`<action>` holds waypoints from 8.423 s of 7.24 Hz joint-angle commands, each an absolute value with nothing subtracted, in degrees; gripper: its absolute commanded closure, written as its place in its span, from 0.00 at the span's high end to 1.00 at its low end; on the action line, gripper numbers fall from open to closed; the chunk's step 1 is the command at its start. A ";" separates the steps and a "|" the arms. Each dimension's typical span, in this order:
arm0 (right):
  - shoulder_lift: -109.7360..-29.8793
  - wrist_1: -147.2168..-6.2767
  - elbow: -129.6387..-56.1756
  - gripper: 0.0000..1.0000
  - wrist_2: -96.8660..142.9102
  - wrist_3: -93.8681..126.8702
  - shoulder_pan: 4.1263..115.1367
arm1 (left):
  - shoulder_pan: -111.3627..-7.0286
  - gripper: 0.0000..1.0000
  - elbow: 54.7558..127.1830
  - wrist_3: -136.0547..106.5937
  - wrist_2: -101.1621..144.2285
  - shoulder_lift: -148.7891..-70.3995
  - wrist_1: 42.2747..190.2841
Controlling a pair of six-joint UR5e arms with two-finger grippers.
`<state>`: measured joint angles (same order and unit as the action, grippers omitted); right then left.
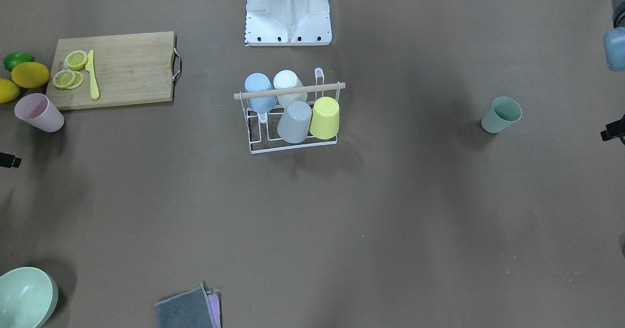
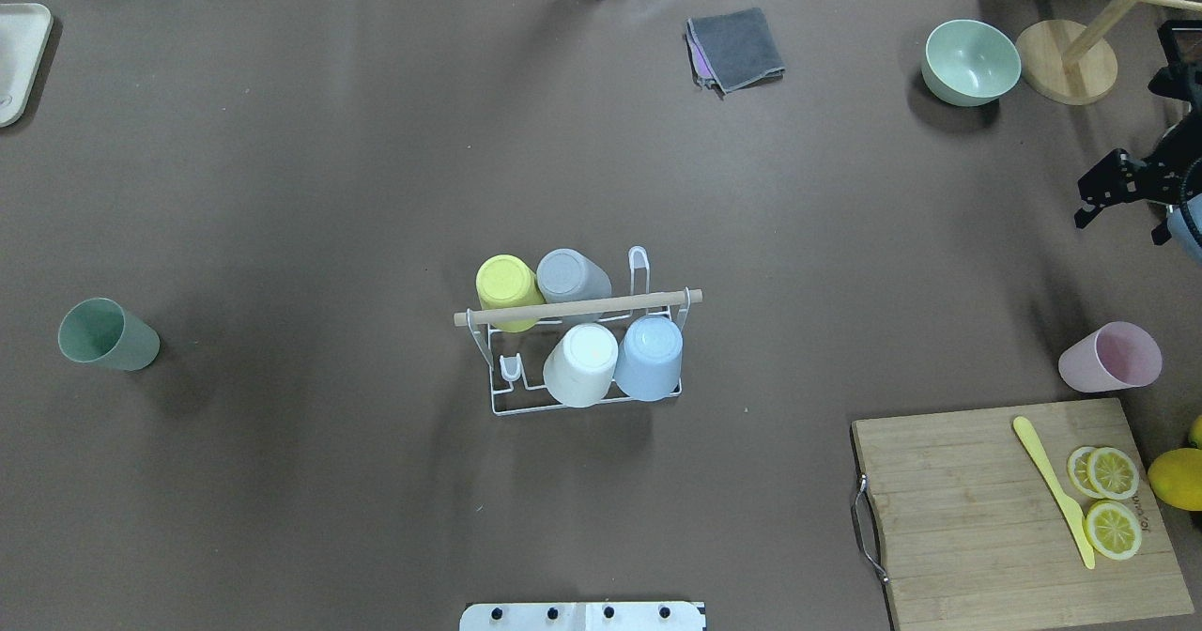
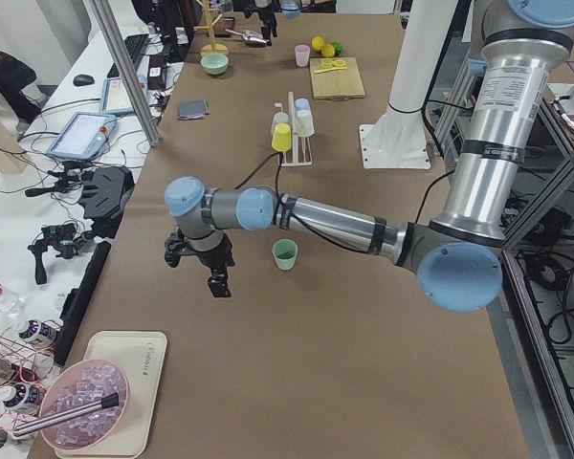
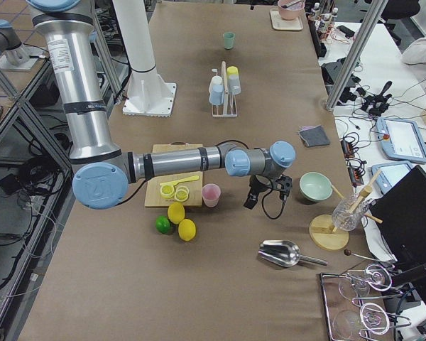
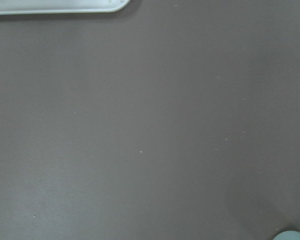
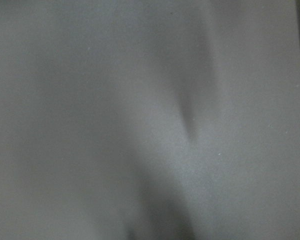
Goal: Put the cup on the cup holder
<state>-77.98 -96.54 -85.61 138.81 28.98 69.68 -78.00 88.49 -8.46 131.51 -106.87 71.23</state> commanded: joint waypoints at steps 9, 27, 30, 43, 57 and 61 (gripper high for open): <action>-74.27 -125.40 -84.64 0.99 138.51 -3.51 63.02 | -64.51 0.98 78.75 -1.76 138.78 -115.84 60.38; -71.54 -133.06 -75.06 0.94 137.81 -10.28 58.01 | -55.46 0.98 72.17 8.09 144.49 -114.34 49.48; -71.46 -133.07 -74.01 0.92 137.73 -10.37 57.57 | -55.37 0.98 70.23 11.25 144.76 -114.43 48.79; -71.10 -132.81 -78.21 0.24 139.57 -13.97 62.48 | -54.05 0.94 69.96 15.29 144.76 -115.84 41.13; -72.07 -114.37 -77.70 0.23 166.44 -17.49 66.80 | -63.02 0.00 94.46 15.12 125.81 -116.02 33.38; -72.68 -109.34 -78.30 0.21 177.41 -18.02 67.32 | -65.55 0.00 95.54 14.85 119.55 -115.84 38.06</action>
